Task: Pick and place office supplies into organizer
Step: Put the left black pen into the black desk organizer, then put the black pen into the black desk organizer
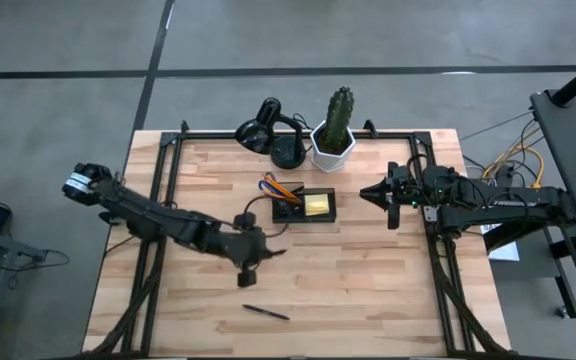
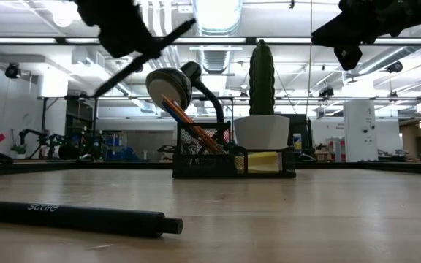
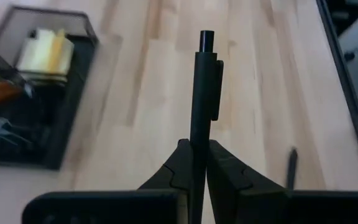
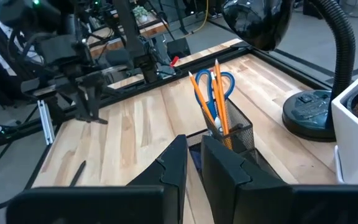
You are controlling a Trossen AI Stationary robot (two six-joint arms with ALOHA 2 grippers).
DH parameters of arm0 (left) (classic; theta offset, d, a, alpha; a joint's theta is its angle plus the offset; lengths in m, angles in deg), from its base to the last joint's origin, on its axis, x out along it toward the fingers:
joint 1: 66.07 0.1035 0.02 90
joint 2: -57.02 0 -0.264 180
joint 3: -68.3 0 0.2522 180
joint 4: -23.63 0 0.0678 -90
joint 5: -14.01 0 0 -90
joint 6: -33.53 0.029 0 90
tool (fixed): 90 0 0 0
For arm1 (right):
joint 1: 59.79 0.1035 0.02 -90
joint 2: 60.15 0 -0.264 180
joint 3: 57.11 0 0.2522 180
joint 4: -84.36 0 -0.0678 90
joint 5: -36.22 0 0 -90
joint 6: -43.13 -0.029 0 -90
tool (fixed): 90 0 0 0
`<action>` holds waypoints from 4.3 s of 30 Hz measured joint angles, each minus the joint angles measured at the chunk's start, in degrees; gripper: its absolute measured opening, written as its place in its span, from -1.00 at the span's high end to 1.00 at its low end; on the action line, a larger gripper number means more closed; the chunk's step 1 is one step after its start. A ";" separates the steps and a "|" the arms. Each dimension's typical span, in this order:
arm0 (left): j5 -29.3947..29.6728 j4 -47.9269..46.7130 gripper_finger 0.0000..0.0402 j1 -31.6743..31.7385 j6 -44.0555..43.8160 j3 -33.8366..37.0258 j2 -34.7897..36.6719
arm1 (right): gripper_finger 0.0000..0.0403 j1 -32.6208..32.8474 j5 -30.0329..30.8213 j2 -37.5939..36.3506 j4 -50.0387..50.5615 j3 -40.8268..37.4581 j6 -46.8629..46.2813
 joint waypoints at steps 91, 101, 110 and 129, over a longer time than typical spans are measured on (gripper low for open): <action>-3.34 47.79 0.94 34.02 23.52 8.61 -13.05 | 0.81 -0.02 1.57 0.00 0.22 0.00 -0.42; -3.37 47.79 0.62 34.02 23.49 8.60 -13.05 | 0.81 -0.02 1.57 0.00 0.22 0.00 -0.42; -6.23 48.46 0.57 33.89 23.37 8.60 -12.99 | 0.81 -0.02 1.57 0.00 0.22 0.00 -0.42; -21.21 49.92 0.07 29.20 16.73 3.99 -11.50 | 0.81 -0.02 1.55 0.01 0.24 0.00 -0.19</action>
